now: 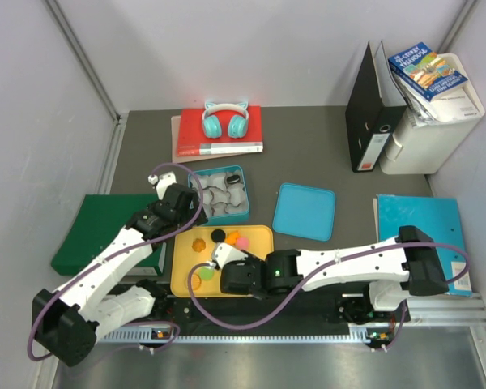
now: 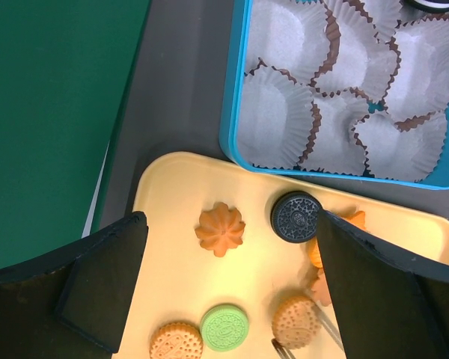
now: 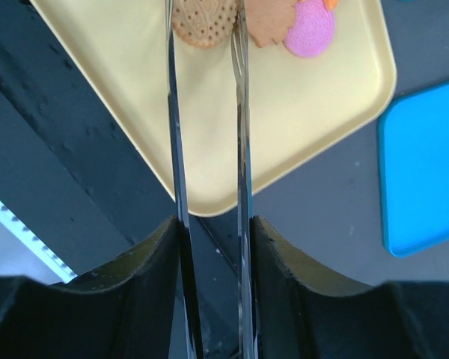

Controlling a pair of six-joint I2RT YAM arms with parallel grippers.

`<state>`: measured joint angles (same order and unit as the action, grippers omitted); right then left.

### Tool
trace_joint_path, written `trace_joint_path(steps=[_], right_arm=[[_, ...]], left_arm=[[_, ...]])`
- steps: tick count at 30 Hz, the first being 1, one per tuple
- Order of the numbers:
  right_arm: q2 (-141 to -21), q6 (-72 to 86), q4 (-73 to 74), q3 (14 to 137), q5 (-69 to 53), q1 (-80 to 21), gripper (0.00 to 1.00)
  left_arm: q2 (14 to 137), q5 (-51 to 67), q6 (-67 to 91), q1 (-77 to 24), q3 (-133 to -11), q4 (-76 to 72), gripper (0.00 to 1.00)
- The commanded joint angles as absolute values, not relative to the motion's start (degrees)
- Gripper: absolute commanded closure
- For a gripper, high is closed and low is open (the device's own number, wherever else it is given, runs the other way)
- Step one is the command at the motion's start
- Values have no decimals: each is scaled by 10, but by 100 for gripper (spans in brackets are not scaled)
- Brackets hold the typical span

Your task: Pack the cookies

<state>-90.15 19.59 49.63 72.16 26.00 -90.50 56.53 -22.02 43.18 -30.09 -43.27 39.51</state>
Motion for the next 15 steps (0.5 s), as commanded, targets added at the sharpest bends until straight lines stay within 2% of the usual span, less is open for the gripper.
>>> trace_joint_path(steps=[1,10,15], right_arm=[[-849,193,527,773,306,-898,60],[-794,167,574,823,370,-873,60],[-766,140,538,829,358,-770,61]], left_arm=[[561,-240,432,-298,-457,399,2],[551,-306,466,-295,-490,446,2],[532,-365,501,-287,-491,466,2]])
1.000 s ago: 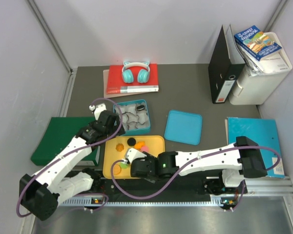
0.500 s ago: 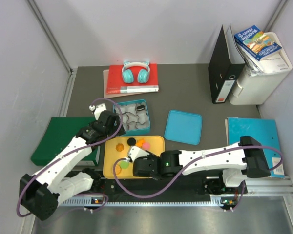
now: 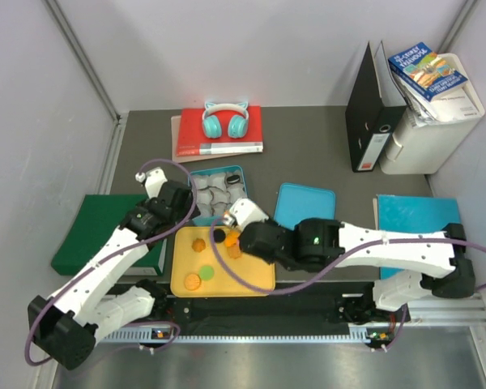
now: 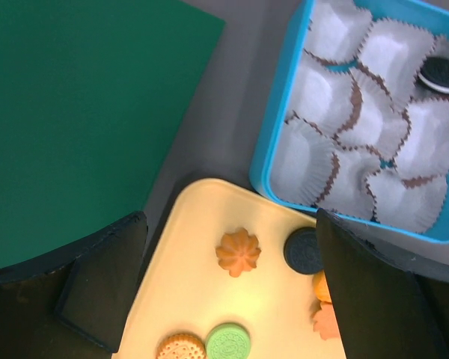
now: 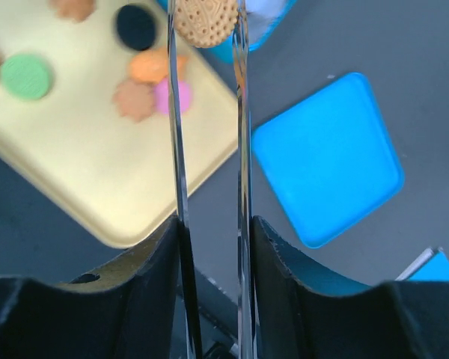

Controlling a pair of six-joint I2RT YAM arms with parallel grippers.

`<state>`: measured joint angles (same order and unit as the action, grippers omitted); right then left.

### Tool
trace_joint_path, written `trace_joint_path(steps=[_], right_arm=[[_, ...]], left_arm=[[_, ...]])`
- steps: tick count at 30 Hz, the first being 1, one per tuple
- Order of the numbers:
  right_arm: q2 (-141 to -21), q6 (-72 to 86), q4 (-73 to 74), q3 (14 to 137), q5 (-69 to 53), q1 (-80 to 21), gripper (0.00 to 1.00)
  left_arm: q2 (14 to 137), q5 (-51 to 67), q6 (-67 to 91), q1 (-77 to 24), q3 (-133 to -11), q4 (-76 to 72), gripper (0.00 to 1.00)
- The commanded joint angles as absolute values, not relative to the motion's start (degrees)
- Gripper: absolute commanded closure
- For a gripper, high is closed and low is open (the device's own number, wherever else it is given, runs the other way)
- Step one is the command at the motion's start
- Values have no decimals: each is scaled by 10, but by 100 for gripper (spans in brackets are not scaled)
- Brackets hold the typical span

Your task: Pack the cookies

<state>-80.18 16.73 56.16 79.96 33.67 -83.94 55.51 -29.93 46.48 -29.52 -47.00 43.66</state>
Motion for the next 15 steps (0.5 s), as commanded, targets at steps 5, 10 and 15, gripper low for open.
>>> trace_joint_path(steps=[5,10,15], right_arm=[[-793,109,486,854,312,-682,61],[-838,86,453,876,265,-619,62],[-890,68,439,901,241,-618,62]], left_arm=[[542,-359,492,-271,-500,475,2],[562,-337,476,-268,-493,465,2],[573,-323,471,-267,-481,452,2]])
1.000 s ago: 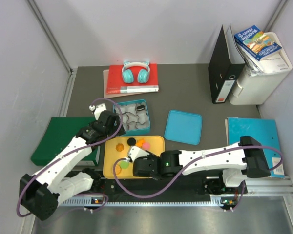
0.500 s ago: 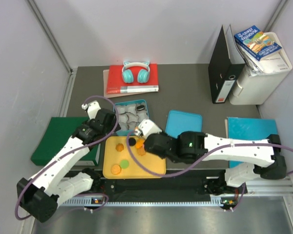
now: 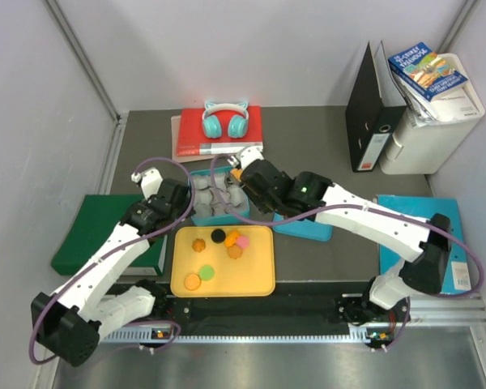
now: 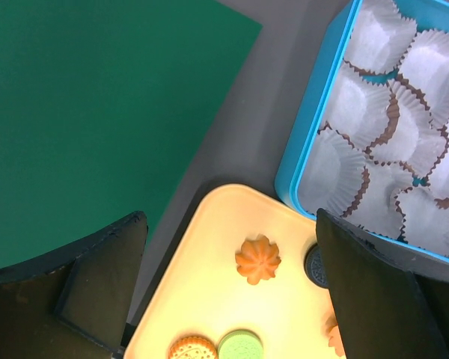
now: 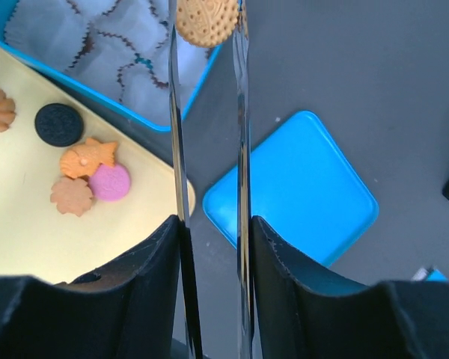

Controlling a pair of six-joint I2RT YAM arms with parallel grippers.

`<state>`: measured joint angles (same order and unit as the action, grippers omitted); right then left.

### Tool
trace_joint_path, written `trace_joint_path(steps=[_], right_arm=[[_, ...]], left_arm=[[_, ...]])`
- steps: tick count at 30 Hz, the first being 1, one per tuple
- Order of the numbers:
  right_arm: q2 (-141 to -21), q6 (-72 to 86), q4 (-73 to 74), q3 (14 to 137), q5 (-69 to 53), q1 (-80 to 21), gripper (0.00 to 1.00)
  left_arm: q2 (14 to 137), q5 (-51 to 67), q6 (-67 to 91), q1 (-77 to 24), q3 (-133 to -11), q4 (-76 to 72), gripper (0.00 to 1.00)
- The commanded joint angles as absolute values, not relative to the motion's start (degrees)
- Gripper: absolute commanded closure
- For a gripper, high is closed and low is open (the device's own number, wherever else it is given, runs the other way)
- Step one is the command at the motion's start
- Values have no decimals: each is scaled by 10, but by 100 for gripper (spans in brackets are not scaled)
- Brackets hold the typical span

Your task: Pack the cookies

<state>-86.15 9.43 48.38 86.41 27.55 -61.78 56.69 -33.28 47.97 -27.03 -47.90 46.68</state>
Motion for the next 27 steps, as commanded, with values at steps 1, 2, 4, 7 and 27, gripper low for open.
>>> trace_joint_path(steps=[1,2,4,7,27], right_arm=[[-906,65,438,908,236,-618,62],[-913,60,435,912,230,-618,62],[-932,56,429,923,222,-618,61],[-953,51,428,941,214,-617,61],[-1084,27,436,1067,170,-558,60]], left_arm=[[577,-323,470,-267,-480,451,2],[578,-324,470,-266,-480,450,2],[583,-325,468,-265,-478,448,2],[584,-326,468,-260,-476,447,2],[592,-294,455,-236,-467,429,2]])
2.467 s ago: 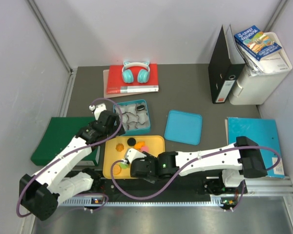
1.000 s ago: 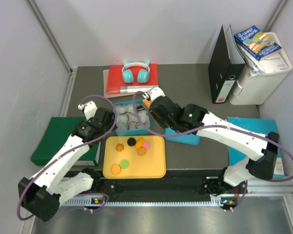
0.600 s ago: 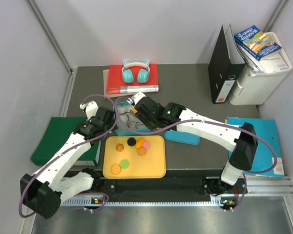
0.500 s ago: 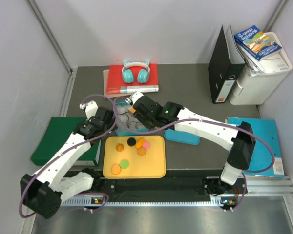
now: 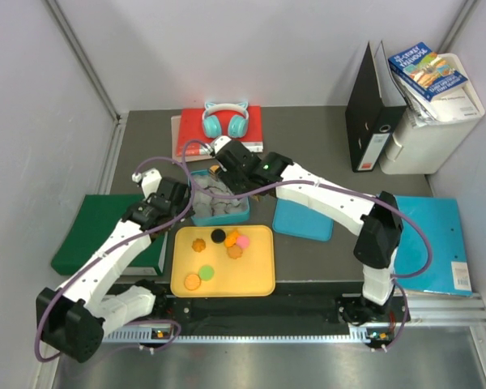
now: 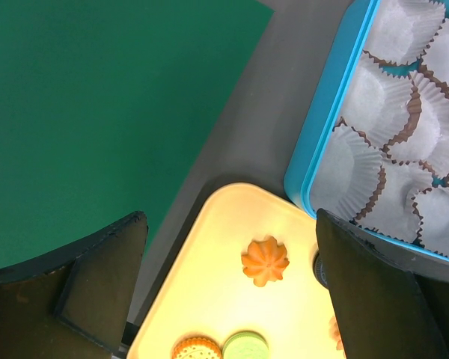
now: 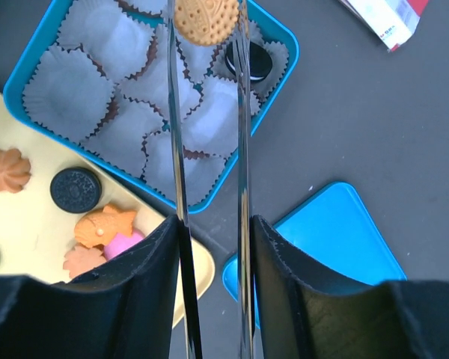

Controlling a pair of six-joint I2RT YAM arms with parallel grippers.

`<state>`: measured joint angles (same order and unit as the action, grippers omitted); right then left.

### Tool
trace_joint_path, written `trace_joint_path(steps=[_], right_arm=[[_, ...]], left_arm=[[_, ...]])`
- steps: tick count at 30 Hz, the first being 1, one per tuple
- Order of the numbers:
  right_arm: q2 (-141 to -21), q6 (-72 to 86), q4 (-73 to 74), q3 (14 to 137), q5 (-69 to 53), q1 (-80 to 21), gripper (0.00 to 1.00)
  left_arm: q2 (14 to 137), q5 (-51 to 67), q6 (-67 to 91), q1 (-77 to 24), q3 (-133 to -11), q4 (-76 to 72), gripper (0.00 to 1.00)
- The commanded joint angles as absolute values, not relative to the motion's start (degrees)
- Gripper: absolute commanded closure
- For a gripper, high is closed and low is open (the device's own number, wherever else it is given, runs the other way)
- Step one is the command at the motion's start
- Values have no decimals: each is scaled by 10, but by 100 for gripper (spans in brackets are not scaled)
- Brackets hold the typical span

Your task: Pack the cookies

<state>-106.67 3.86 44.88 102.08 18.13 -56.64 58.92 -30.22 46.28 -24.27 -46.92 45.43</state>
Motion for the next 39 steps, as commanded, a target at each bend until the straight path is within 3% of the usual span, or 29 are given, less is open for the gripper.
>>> trace_joint_path(steps=[1,18,25,31,39], right_arm=[[-1093,28,437,1071,164,-553,60],[-1130,36,439,1099,159,-538,57],[-1133,38,439,1109,166,-537,43],[-1099,54,453,1122,183,-538,41],[-864,65,407,837,188,-576,43]], left_arm=[[592,-292,455,-235,-467,428,2],[602,-275,448,-229,-464,425,2],[602,-274,447,-228,-464,425,2],[602,-279,447,-227,-468,431,2],[592,-284,445,-223,-468,432,2]])
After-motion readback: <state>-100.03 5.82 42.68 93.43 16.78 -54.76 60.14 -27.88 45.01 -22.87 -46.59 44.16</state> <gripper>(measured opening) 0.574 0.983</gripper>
